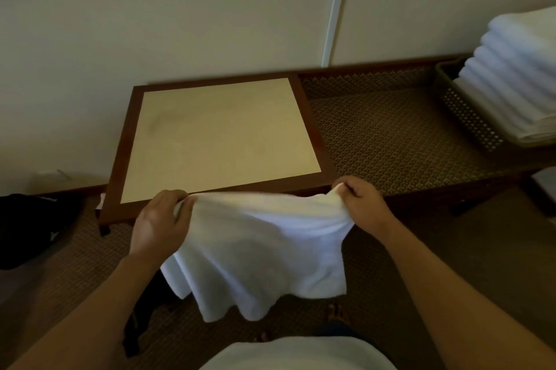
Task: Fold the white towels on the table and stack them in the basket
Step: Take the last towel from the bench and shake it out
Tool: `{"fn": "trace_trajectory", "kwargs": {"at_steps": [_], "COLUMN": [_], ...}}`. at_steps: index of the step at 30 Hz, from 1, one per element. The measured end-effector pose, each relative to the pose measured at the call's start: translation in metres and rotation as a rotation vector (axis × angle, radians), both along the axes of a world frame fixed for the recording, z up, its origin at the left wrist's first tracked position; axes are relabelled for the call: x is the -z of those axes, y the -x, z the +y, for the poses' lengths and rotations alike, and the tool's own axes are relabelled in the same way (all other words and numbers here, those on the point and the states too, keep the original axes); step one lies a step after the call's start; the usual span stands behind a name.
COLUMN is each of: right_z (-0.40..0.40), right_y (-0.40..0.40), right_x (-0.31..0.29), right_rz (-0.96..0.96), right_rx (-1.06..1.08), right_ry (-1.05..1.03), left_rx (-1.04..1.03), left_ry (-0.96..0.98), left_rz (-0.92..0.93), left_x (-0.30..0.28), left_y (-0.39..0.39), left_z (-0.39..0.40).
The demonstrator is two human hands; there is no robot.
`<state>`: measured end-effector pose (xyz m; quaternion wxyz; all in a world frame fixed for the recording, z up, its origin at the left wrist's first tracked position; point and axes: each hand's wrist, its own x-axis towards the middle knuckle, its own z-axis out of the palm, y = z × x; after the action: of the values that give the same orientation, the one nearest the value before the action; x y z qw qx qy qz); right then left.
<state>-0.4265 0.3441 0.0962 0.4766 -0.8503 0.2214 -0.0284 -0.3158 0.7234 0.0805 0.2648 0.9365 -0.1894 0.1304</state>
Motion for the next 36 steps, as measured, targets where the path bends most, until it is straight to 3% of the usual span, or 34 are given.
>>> {"fn": "trace_trajectory", "kwargs": {"at_steps": [3, 8, 14, 24, 32, 36], "right_z": [-0.002, 0.023, 0.048, 0.001, -0.064, -0.094], "right_y": [0.009, 0.015, 0.003, -0.081, -0.243, -0.34], "right_x": [0.007, 0.016, 0.022, 0.01, 0.008, 0.035], "right_rz": [-0.058, -0.239, -0.376, -0.38, -0.304, -0.281], "right_rx": [0.086, 0.436, 0.824, 0.707, 0.614, 0.594], "right_ry": [-0.017, -0.072, -0.161, 0.147, 0.296, 0.292], "left_rx": [0.044, 0.176, 0.112, 0.006, -0.058, -0.037], "left_ry": [-0.015, -0.068, -0.126, -0.166, -0.381, -0.546], "left_rz": [0.001, -0.049, -0.08, -0.096, 0.156, 0.232], "left_x": [0.006, 0.018, 0.023, -0.022, -0.065, -0.055], "left_y": [0.002, 0.006, 0.01, -0.069, -0.25, -0.357], "left_z": [0.013, 0.021, 0.016, -0.013, -0.081, -0.108]}}
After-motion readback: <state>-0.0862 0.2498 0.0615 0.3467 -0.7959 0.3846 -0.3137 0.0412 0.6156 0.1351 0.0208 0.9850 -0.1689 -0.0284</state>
